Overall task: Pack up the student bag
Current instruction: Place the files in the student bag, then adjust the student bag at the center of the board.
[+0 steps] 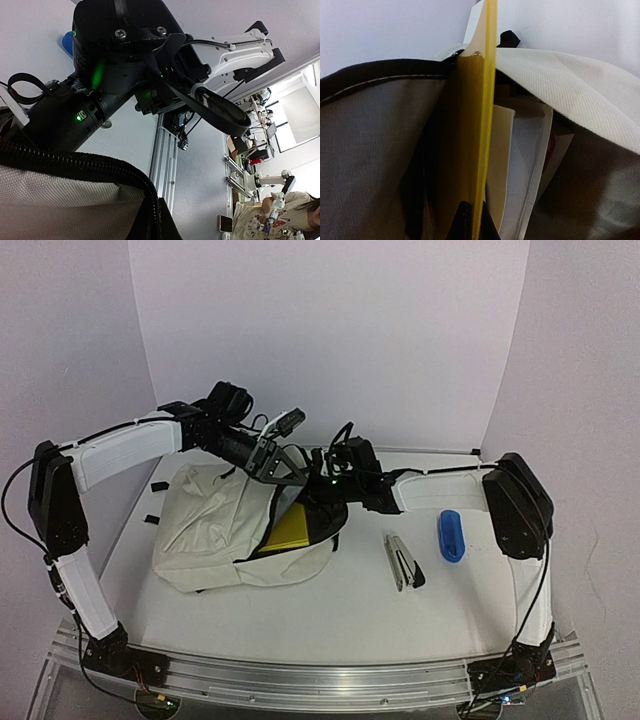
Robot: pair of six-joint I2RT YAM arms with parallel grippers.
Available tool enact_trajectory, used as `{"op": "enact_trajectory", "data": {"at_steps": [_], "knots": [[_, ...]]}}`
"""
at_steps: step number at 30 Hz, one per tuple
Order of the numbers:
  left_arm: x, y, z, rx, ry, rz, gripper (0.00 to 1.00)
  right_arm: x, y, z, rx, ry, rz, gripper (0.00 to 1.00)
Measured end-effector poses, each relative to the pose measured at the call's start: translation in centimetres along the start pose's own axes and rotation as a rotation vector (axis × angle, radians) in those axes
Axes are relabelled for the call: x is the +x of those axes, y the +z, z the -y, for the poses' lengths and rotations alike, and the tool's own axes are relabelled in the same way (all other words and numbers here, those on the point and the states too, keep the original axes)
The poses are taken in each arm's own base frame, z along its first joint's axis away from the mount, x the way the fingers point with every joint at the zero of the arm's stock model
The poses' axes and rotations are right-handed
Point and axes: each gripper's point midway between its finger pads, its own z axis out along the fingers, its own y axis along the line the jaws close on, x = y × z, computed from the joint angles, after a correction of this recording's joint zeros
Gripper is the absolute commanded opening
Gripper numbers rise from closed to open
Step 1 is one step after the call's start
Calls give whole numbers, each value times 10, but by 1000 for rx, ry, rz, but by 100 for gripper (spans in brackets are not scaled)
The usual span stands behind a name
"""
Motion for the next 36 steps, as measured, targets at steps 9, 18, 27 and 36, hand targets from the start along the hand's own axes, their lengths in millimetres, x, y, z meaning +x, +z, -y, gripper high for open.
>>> {"op": "enact_trajectory", "data": {"at_steps": [9,18,27,36], "knots": [[2,2,-9,-35,-10,7,0,6,14,-7,-24,-26,-16,26],[5,5,0,-118,19,22,12,-5,-39,31,123,-29,97,57],[-2,9,-3,-152,18,48,75,-93,-174,5,226,-118,455,71],[-7,-9,-26,-275,-58,113,88,-78,-147,23,334,-253,292,66]]}}
